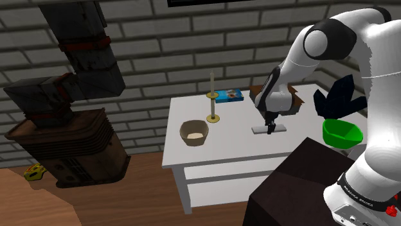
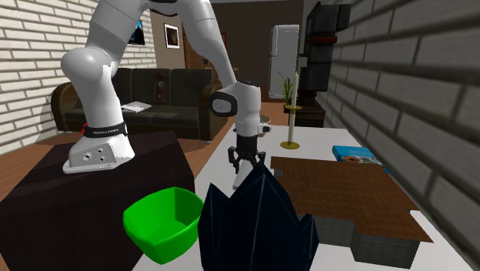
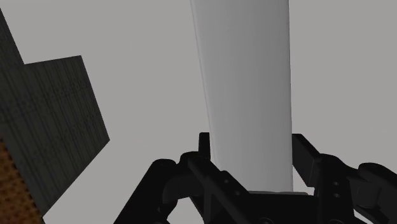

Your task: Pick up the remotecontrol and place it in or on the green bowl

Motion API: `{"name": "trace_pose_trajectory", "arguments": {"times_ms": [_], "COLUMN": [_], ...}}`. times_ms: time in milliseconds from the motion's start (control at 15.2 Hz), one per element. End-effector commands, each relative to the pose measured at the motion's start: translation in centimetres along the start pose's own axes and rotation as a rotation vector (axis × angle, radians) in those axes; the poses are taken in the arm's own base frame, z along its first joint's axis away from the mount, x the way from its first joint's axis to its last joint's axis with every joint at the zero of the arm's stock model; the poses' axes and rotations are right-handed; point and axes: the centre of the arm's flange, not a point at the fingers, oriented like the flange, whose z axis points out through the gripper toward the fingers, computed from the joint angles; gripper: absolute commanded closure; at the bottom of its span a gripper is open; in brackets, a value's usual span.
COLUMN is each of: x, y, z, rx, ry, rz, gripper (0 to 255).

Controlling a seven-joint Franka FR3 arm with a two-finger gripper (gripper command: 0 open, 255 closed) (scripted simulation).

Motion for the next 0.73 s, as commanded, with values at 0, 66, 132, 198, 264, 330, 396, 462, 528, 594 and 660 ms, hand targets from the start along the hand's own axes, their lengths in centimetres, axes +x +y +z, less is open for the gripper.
{"name": "trace_pose_trajectory", "arguments": {"times_ms": [0,66,132,198,264,330,396,462,528,594,660], "x": [0.0,0.0,0.0,0.0,0.0,0.0,0.0,0.0,0.0,0.0,0.0], "y": [0.0,0.0,0.0,-0.1,-0.1,-0.1,-0.1,-0.1,-0.1,-0.1,-0.1], "z": [-0.8,-1.3,-1.8,-2.4,-2.9,-3.4,-3.9,-4.5,-5.0,-5.5,-6.1], "rx": [0.0,0.0,0.0,0.0,0.0,0.0,0.0,0.0,0.0,0.0,0.0], "ry": [0.0,0.0,0.0,0.0,0.0,0.0,0.0,0.0,0.0,0.0,0.0], "rz": [0.001,0.001,0.001,0.001,0.001,0.001,0.001,0.001,0.001,0.001,0.001], "gripper": [255,255,255,255,255,255,255,255,255,255,255]}}
